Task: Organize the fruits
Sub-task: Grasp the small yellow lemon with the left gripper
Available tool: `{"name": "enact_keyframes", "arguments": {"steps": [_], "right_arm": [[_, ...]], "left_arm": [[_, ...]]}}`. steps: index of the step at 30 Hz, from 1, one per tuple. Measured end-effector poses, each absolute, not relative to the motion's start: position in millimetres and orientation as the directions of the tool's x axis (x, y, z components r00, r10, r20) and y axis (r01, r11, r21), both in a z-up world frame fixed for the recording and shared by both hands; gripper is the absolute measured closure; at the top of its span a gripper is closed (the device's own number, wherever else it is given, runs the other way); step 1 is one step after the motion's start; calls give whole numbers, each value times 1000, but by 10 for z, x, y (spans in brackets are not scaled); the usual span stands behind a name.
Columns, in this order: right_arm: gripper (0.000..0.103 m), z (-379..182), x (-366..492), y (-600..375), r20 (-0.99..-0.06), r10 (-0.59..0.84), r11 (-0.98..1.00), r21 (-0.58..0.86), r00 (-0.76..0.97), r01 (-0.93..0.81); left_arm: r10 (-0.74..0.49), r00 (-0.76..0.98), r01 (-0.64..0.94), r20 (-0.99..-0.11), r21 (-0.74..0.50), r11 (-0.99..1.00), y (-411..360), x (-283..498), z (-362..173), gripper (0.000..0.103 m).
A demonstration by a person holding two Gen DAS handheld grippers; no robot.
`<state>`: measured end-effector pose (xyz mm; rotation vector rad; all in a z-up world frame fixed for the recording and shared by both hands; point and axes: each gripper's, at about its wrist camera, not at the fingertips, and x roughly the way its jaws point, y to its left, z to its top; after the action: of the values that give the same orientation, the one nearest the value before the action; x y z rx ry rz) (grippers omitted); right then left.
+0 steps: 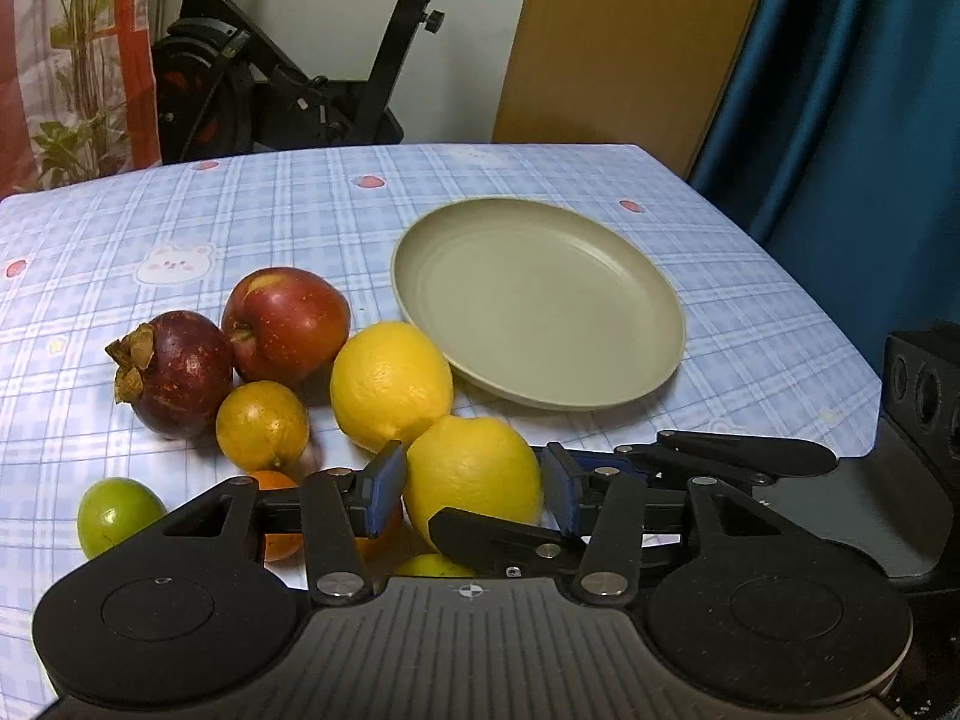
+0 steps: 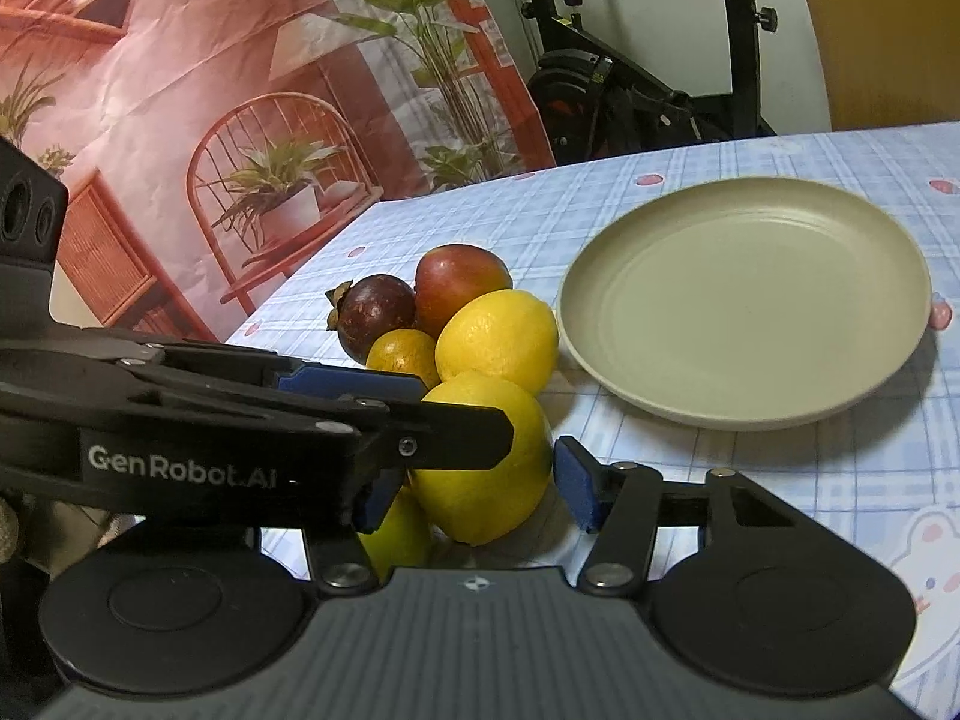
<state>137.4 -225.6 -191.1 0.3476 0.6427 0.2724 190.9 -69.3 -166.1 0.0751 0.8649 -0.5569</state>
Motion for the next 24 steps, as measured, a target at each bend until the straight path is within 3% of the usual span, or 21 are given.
{"name": "enact_keyframes", "arguments": {"steps": [9,17,24], "right_arm": [[46,-1925,1366,-2268,-545,359,899,419,758,-125],[46,-1641,1214,-2381,-467,298,914,392,833,-107],[46,-1553,1543,-2596,-499,264,922,381,825,-64]], "left_arm": [[-434,503,509,-747,-150,848,-790,1913,-1647,47],[-496,557,578,-666,-118,807,-921,1931,-1376,48],[-533,539,615,-652,-128,778,-1109,2351,-1393,50]]}}
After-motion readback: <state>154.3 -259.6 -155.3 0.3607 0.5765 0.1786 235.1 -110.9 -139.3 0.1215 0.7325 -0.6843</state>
